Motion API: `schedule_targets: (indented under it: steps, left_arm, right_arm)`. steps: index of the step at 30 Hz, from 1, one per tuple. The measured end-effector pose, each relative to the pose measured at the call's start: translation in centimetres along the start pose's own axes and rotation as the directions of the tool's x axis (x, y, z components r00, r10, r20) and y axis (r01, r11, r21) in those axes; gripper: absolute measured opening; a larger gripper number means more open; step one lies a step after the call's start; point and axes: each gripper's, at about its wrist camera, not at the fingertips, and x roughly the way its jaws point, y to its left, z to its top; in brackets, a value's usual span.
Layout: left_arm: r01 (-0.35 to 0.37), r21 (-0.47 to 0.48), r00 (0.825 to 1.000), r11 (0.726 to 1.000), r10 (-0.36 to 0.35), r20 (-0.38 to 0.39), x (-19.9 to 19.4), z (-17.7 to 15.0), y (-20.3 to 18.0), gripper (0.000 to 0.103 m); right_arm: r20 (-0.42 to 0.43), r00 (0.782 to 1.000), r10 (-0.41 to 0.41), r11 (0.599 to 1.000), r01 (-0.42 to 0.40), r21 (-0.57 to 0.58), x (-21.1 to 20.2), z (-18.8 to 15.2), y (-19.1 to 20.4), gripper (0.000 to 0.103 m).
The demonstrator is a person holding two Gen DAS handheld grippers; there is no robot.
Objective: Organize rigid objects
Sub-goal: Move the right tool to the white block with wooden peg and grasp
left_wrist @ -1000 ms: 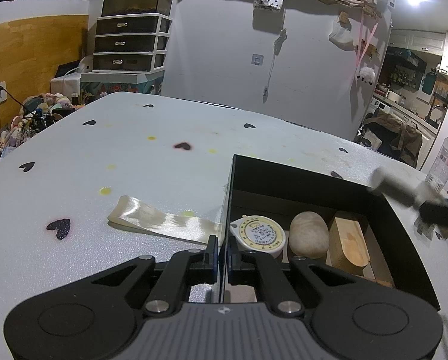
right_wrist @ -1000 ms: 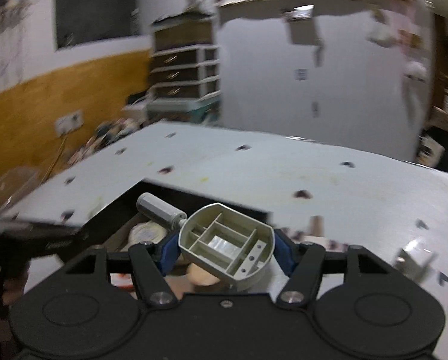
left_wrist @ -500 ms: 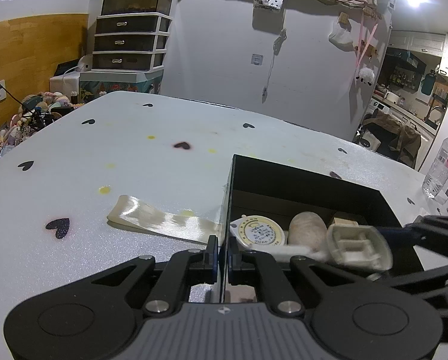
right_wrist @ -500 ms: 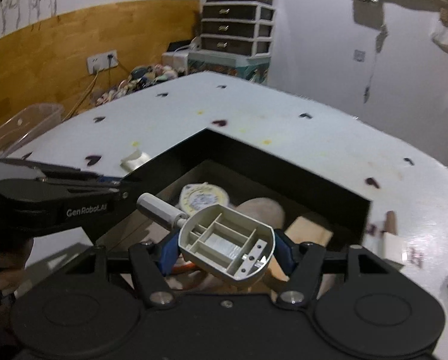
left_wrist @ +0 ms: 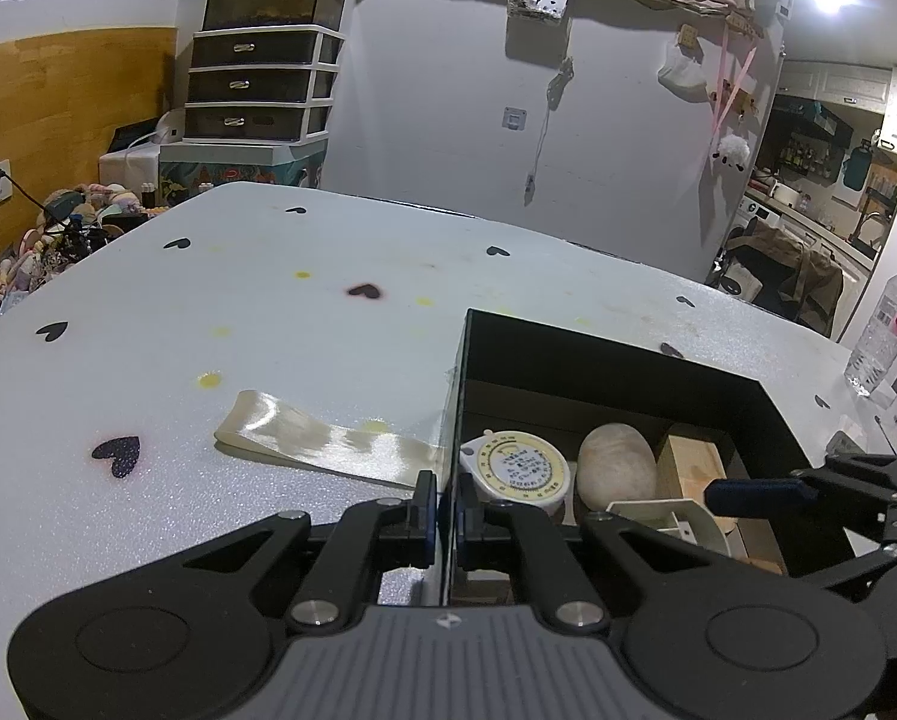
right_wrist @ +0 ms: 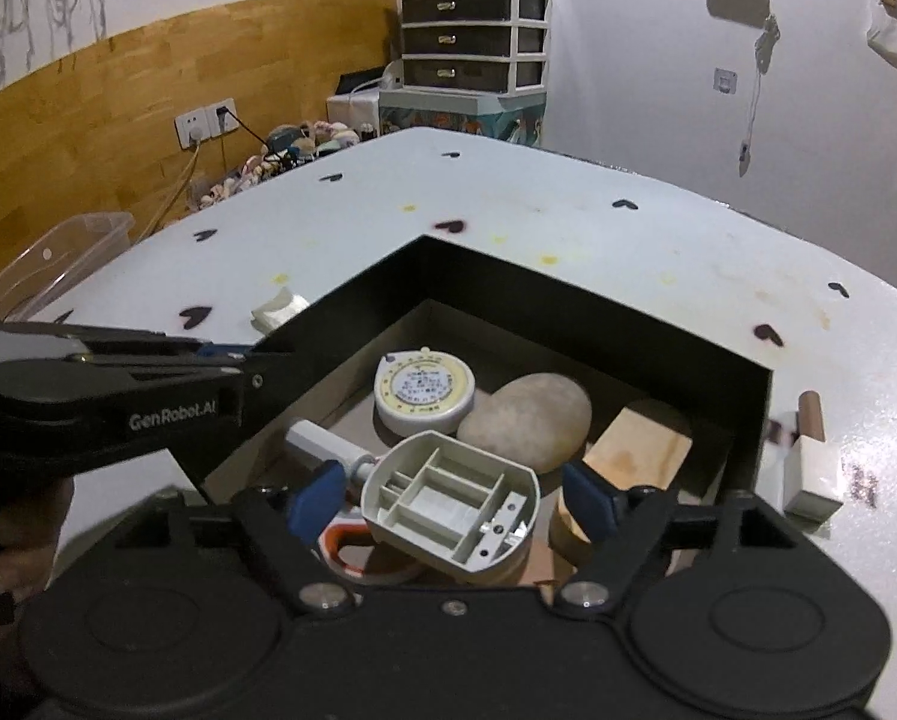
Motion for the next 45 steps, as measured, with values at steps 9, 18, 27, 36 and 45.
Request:
schedule_targets:
  steps: [9, 18, 27, 36, 45]
  left_arm:
    - [0.000, 0.000, 1.000, 1.000, 0.000, 0.001, 0.0, 0.0, 0.0, 0.005]
    - [0.001, 0.001, 1.000, 1.000, -0.001, 0.004, 0.0, 0.2, 0.1, 0.005]
    - [-0.001, 0.001, 1.000, 1.000, 0.001, 0.008, -0.1, 0.4, 0.1, 0.005]
    - [-0.003, 0.003, 1.000, 1.000, 0.003, 0.009, -0.2, 0.5, 0.1, 0.005]
    - [-0.004, 0.003, 1.000, 1.000, 0.004, 0.009, -0.2, 0.5, 0.1, 0.005]
  right_arm:
    - [0.106, 0.994, -0.024, 0.998, 0.017, 0.068, -3.8, 0.7, -2.3, 0.087]
    - [0.177, 0.968, -0.180, 0.964, 0.137, 0.229, -6.4, 0.8, -8.4, 0.096]
    - [0.113, 0.939, -0.324, 0.896, 0.266, 0.356, -4.6, -1.3, -14.5, 0.083]
    - [0.011, 0.949, -0.315, 0.887, 0.290, 0.360, 0.9, -2.4, -16.8, 0.069]
    - [-0.001, 0.959, -0.282, 0.899, 0.265, 0.348, 3.5, -1.5, -16.5, 0.049]
